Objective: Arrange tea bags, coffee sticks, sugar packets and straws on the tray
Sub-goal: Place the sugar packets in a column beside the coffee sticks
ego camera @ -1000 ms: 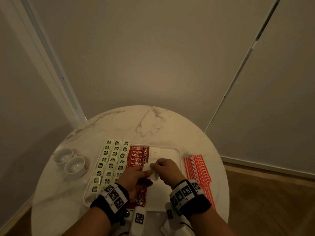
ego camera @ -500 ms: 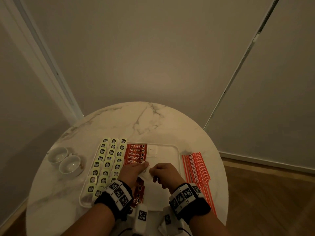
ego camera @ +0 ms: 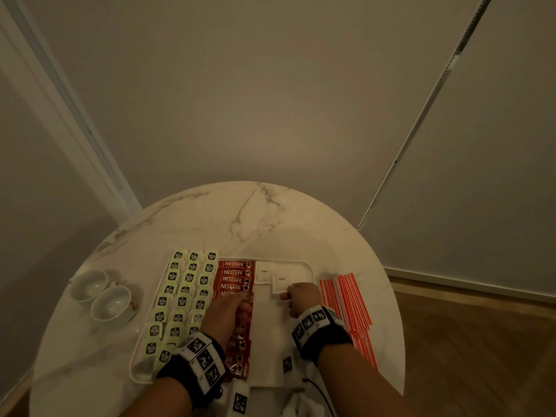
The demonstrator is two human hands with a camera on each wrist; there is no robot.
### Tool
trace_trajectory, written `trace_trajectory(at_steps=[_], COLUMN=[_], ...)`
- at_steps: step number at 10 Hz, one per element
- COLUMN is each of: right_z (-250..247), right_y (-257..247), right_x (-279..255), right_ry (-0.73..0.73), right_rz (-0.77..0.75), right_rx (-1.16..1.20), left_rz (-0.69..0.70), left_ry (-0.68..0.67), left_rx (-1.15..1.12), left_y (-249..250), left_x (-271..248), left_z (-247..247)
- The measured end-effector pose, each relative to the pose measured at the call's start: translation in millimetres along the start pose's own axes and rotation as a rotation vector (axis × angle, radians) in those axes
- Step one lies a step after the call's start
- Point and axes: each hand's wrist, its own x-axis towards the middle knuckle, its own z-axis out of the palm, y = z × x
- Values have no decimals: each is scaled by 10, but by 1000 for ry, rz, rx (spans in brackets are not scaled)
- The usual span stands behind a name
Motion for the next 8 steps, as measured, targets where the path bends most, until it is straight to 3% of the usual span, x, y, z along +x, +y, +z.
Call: trace_trajectory(at_steps=[3, 5, 6, 8], right_z=[90, 106, 75, 57], right_y=[82, 102, 133, 157], right_x=[451, 462, 498, 492], right_ry=[136, 121, 179, 196], right_rz=[-72, -49, -139, -196], right_rx=[-355, -327, -635, -578], left_rz=[44, 62, 91, 26], left_ry=[-12, -12, -8, -203], left_rx=[-25, -12, 25, 165], left_y=[-45, -29, -29, -58], left_x=[38, 31, 43, 170], left_z=[-140, -141, -101, 191])
